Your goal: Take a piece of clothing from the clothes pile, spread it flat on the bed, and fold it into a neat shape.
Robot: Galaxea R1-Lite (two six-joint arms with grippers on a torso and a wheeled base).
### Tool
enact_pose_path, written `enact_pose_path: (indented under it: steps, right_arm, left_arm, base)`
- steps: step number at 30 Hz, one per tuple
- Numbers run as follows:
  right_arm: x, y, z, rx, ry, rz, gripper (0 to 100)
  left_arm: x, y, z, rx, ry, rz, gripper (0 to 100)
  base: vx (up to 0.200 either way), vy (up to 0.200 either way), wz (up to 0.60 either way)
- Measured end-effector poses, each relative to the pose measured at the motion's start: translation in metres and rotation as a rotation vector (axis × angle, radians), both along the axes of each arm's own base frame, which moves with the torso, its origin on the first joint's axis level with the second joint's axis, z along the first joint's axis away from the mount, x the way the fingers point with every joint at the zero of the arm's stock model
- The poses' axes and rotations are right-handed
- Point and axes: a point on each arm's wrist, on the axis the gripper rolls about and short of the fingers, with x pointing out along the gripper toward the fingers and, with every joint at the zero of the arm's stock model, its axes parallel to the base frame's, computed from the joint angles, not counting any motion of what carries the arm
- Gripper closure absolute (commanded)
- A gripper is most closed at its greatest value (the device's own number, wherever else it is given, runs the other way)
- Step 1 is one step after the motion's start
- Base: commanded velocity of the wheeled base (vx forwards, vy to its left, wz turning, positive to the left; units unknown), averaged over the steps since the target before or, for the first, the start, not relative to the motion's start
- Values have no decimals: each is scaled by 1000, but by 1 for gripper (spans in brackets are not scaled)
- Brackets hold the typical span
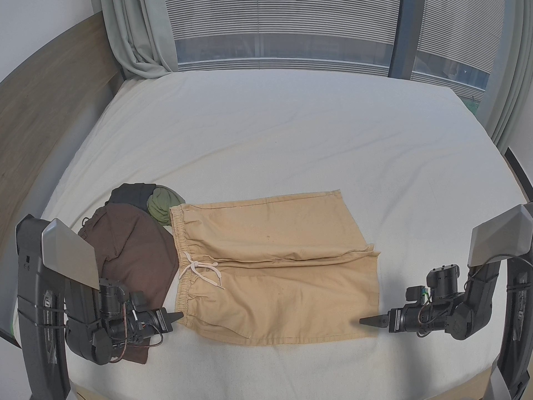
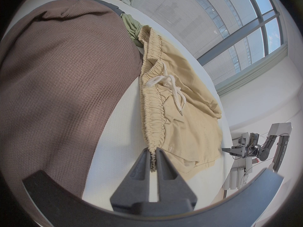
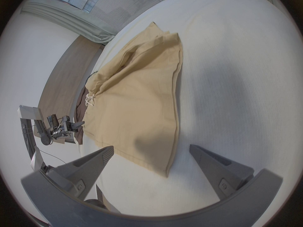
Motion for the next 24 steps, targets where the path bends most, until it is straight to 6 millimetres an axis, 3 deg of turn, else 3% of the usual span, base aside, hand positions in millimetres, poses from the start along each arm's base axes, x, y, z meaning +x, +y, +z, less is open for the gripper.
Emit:
enact_pose_path:
  steps: [16,17,24]
  right_arm:
    - [-9,14,-7,-2,45,43,0]
    - [-9,14,-7,-2,46,43,100]
    - [-8,15,-7,5,58,33,100]
  left_arm:
    - [0,-1,0,0,-2,-7,100]
    - [0,-1,0,0,-1,-7,100]
    - [0,-1,0,-1,-2,-8,100]
  base:
    - [0,0,0]
    - [0,0,0]
    - [0,0,0]
